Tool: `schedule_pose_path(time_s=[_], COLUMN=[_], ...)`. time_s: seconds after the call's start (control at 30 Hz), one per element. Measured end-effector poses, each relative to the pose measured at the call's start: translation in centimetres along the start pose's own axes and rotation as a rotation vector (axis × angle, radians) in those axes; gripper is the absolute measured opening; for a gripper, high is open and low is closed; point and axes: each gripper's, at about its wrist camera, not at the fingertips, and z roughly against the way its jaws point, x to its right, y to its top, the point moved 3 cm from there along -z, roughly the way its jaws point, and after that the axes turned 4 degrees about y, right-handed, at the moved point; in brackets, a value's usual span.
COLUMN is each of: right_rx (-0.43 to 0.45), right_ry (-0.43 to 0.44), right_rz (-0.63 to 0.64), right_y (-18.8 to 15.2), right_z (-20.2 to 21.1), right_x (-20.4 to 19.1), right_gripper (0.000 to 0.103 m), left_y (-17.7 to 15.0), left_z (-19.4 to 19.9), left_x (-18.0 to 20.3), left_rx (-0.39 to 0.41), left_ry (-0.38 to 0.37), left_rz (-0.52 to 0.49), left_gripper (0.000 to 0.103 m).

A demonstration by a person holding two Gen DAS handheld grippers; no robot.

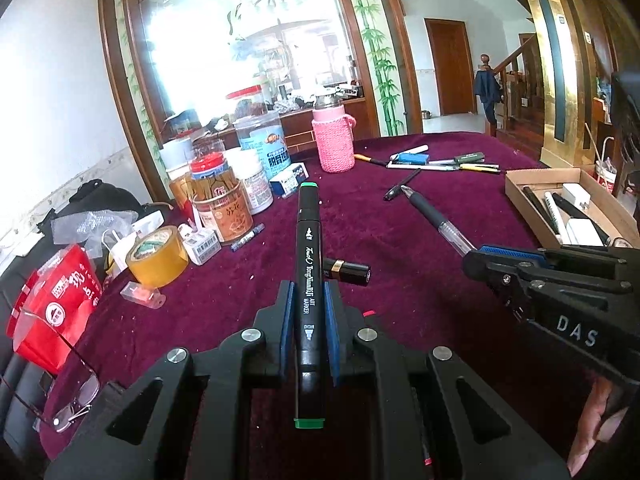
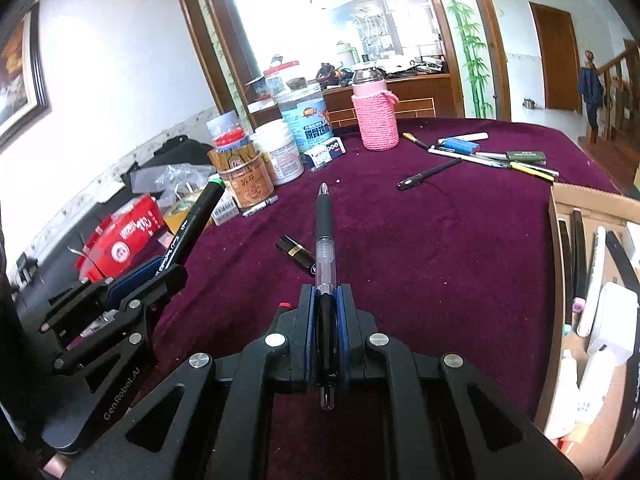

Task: Organize rigid objects
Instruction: 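Lift the markers and clear pen off the table with both tools, then carry the markers and clear pen over the cardboard tray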

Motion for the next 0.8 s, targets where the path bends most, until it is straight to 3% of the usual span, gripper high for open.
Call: schedule_pose_path(time_s=[0.47,0.8], right_rx=[0.044,0.084], right_ry=[-0.007,-0.052], right_rz=[-0.074,-0.171], right_y=[-0.3,-0.8], right_z=[3.7,7.8], right_x=[2.1,6.1], right_gripper=[0.009,0.009], left_y=[0.9,3.0], left_z=[1.2,2.1], left_x=[1.8,5.8], left_rx=[0.021,-0.02], left_ry=[-0.035,-0.205], left_rz=[-0.028,-0.043], left_gripper=[0.012,0.012])
